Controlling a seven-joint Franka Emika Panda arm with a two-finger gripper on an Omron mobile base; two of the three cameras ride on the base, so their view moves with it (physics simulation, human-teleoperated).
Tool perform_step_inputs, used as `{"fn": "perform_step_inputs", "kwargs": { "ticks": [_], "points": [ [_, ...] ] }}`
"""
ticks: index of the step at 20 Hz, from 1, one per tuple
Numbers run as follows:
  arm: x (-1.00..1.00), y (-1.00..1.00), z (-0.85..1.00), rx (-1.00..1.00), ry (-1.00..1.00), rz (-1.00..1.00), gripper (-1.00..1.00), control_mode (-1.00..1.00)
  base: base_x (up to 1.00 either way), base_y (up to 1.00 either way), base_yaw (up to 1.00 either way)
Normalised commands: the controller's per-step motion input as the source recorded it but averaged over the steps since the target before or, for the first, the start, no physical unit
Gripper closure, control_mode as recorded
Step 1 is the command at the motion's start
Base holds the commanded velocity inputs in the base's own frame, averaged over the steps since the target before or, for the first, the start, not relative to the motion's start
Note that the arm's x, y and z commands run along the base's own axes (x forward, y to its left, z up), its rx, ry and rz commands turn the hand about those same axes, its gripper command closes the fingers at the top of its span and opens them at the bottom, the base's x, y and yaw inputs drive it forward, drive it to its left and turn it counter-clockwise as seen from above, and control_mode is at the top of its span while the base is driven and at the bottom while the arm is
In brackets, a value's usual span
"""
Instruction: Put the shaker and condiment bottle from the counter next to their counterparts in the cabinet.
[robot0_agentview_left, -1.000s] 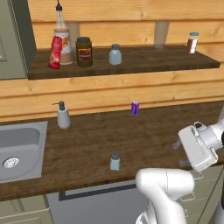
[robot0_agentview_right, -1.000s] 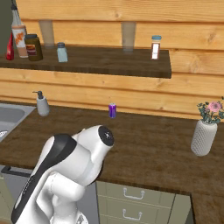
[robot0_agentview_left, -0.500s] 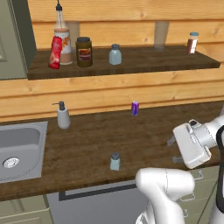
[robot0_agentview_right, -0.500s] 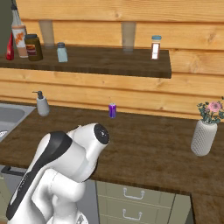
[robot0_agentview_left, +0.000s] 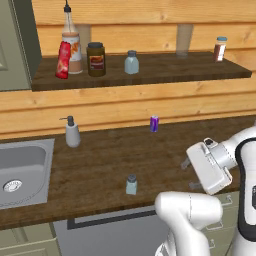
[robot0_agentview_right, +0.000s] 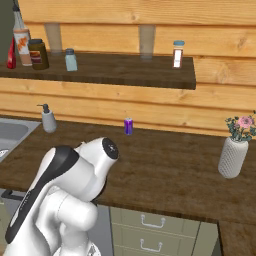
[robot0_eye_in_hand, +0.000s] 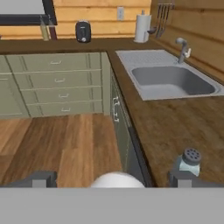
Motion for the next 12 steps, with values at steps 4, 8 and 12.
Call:
{"fn": "perform_step_inputs", "kwargs": {
  "ticks": [4,8,12],
  "points": [
    [0.0,0.45,-0.32,0.06,-0.17,0.0,-1.0,-1.0,0.0,0.0,0.0],
    [0.14,0.18,-0.85,0.09,-0.17,0.0,-1.0,-1.0,0.0,0.0,0.0],
    [0.01,0.0,-0.94,0.06,-0.13,0.0,-1.0,-1.0,0.0,0.0,0.0]
  ]
}}
